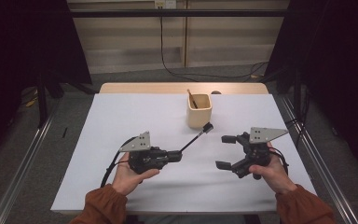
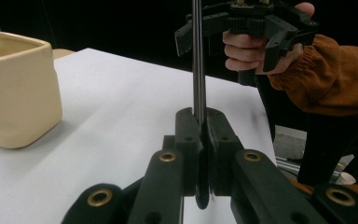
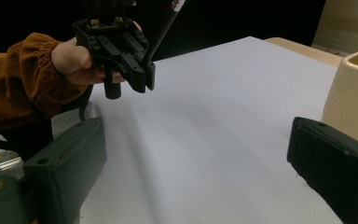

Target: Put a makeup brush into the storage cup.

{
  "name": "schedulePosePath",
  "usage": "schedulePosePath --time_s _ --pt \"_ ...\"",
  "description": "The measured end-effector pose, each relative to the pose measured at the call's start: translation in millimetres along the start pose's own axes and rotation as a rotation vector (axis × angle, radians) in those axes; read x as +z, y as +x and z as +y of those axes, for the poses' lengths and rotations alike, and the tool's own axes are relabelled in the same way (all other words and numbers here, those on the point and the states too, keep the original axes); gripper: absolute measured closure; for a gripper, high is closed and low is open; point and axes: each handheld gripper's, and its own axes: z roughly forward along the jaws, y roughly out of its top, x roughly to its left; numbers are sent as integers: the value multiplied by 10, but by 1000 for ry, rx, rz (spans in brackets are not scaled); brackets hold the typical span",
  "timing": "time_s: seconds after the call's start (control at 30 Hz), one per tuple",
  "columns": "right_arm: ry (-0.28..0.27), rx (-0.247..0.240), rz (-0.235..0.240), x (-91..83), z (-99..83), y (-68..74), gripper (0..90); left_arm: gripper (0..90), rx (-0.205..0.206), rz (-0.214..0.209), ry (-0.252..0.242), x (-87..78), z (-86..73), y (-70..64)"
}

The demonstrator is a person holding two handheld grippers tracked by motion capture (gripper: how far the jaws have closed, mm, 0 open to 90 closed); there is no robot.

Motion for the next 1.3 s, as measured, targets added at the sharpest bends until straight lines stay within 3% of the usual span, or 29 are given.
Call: schedulePosePath --time_s 0.33,0.57,0.8,1.03,1.3 --pt "-13 -1 8 105 151 30 50 853 7 2 -6 17 2 -17" --pt "9 -15 18 188 222 38 69 852 7 2 -8 31 1 -12" --pt "-16 -54 1 255 265 39 152 852 13 3 -9 34 9 -21" --pt "-31 -47 15 293 314 29 192 852 19 1 -8 40 9 -31" --pt "-51 -17 74 328 346 14 310 852 20 0 -5 50 2 -37"
